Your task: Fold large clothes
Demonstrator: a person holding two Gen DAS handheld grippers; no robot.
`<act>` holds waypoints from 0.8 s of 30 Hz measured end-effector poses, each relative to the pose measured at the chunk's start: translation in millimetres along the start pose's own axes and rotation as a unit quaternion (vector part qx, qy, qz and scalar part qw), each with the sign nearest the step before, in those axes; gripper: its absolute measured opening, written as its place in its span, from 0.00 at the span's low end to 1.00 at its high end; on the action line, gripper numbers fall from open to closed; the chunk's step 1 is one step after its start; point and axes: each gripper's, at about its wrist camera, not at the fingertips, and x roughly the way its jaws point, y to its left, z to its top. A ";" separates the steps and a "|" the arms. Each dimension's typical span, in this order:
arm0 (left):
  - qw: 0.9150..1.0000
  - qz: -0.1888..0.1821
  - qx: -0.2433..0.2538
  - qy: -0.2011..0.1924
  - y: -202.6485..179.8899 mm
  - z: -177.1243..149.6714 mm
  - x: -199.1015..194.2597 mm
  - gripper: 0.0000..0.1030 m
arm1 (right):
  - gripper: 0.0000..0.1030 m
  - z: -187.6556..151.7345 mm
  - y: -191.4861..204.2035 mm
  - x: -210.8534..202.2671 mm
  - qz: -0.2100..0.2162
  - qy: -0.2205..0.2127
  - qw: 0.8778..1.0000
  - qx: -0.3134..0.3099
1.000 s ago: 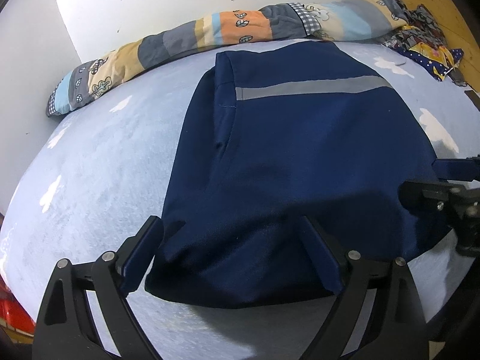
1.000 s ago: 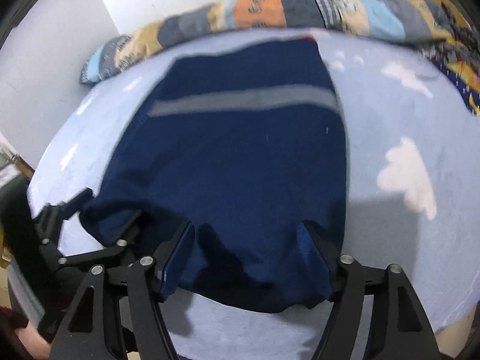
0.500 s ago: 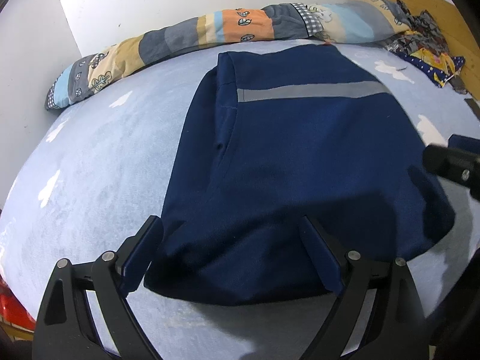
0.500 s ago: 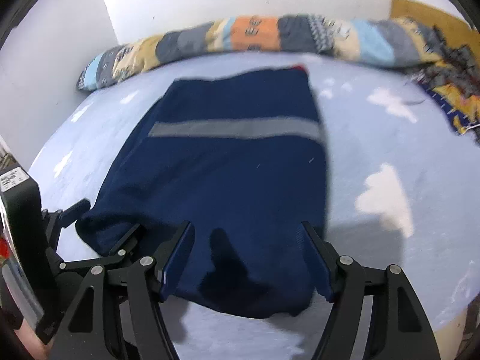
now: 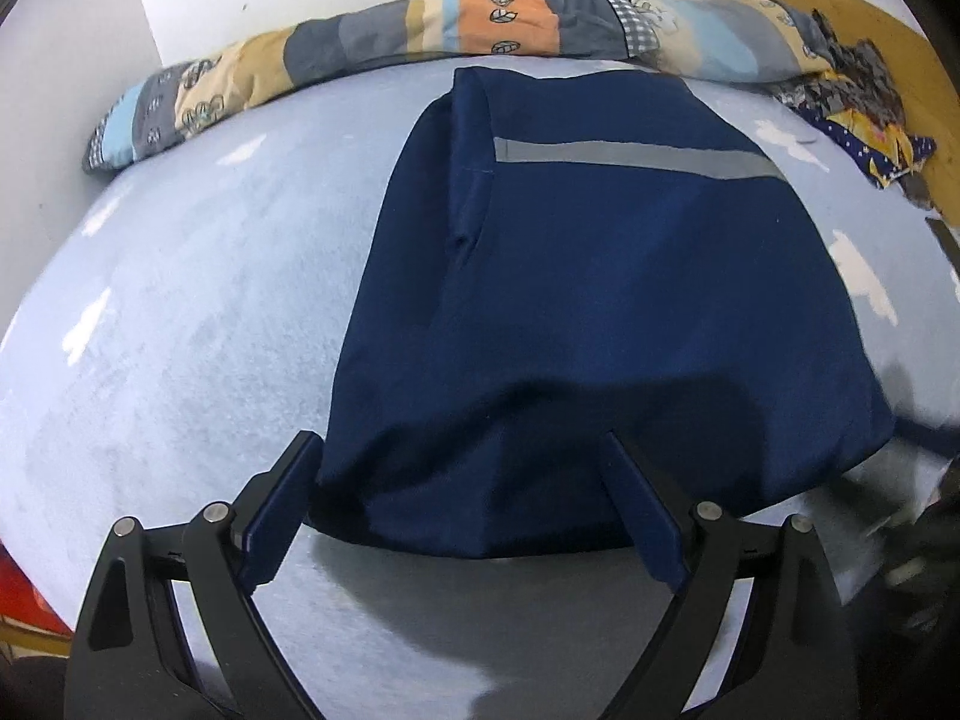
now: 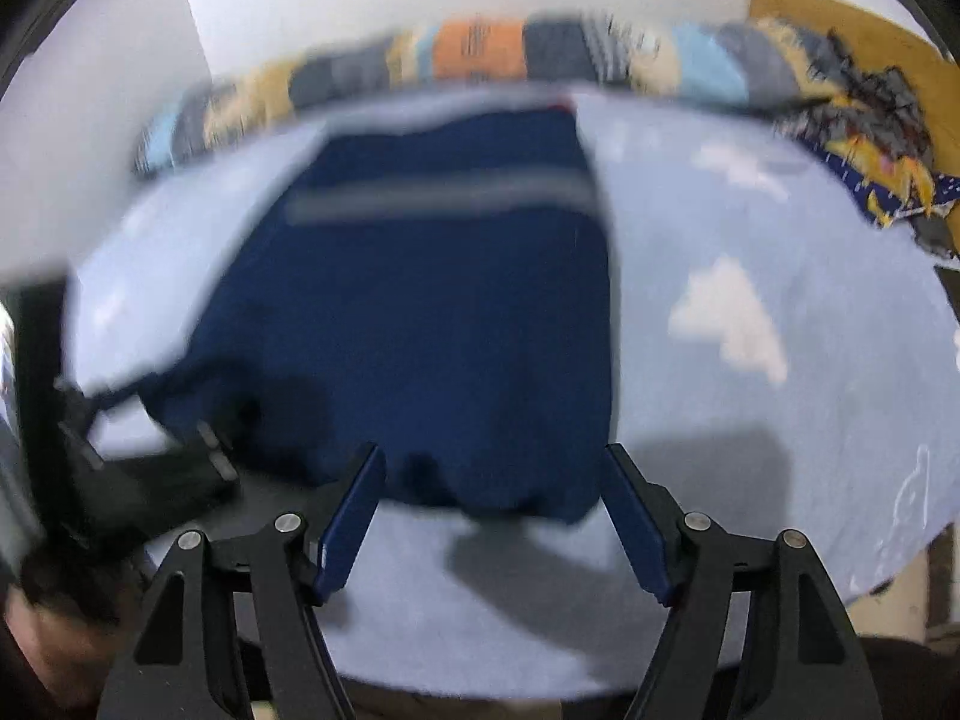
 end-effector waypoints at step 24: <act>0.988 0.020 0.020 -0.150 4.7 -16.6 -137.0 1.00 | 0.88 -32.0 6.0 -113.5 -0.008 -0.241 0.970 0.005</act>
